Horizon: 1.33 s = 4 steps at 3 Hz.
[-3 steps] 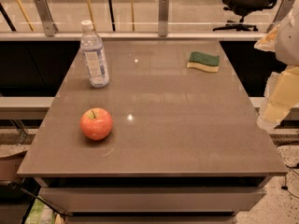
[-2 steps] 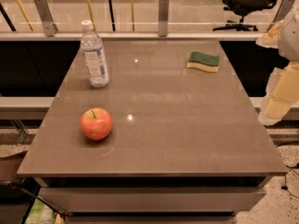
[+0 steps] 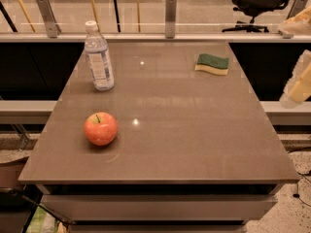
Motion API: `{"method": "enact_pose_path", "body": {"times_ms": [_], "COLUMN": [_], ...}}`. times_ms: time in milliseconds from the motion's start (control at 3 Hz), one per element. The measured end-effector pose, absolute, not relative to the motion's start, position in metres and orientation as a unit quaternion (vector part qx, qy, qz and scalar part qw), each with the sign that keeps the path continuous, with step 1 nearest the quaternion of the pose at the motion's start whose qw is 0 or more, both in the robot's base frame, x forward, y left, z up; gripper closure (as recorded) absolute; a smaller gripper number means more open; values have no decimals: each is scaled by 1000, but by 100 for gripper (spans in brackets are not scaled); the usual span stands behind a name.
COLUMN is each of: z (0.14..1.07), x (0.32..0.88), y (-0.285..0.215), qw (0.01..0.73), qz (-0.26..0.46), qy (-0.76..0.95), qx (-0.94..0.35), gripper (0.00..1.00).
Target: Move sponge near apple
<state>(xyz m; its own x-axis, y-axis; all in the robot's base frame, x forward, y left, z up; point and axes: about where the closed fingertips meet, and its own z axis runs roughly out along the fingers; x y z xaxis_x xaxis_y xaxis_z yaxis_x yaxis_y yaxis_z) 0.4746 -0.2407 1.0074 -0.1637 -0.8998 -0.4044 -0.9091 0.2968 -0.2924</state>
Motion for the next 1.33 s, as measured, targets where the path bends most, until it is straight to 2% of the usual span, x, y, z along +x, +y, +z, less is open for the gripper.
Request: {"method": "enact_pose_path", "body": {"times_ms": [667, 1333], "z": [1008, 993], "x": [527, 574], "y": [-272, -304], "qw": [365, 419], "qz": [92, 111], "qy": [748, 778], "qx": [-547, -454], "gripper": [0, 0]}}
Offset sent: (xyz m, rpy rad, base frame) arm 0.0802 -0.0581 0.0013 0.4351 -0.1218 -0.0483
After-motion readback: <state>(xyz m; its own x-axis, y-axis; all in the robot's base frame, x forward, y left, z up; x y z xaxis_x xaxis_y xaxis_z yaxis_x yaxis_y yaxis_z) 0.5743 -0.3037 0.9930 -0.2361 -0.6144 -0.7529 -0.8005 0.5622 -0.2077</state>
